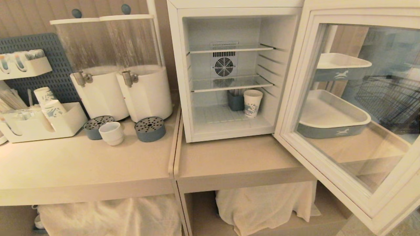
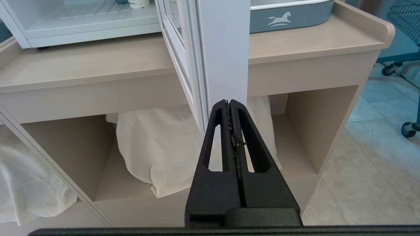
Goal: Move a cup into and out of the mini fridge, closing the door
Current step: Put the ceramic cup in the freezer
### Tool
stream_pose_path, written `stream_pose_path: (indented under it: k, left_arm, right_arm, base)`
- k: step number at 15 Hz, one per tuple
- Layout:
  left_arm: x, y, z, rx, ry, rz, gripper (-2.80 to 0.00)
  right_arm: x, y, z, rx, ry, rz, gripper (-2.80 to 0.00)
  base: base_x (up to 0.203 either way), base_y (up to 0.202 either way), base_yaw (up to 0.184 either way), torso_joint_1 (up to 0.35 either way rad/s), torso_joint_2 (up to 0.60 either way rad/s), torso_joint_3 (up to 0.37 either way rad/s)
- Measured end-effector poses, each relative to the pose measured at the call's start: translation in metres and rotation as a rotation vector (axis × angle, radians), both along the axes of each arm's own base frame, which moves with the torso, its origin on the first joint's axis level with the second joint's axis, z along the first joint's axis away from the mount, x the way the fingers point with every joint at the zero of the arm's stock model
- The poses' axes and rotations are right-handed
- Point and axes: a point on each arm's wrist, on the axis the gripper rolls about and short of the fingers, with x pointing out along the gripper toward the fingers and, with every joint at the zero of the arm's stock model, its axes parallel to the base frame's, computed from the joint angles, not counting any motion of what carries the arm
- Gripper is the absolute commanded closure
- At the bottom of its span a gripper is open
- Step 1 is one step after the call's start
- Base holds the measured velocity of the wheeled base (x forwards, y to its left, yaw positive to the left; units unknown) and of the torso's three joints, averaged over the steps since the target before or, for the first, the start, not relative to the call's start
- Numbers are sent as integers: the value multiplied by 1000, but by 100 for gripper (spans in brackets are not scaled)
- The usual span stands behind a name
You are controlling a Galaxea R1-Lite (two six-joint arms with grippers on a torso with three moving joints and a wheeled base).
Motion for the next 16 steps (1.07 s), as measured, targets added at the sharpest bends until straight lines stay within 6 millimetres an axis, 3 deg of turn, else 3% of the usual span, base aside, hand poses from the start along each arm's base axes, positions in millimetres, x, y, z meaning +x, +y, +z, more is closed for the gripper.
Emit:
stream_pose_path:
  k: [13, 16]
  left_arm:
    - [-2, 0, -3, -43, -22, 24, 0]
    - [-2, 0, -3, -43, -22, 25, 0]
  right_arm:
    - [0, 0, 0, 0, 0, 1, 0]
    - [0, 0, 0, 0, -1, 2, 0]
  base:
    - [0, 0, 0, 0, 0, 0]
    - [-166, 0, 2, 2, 2, 1]
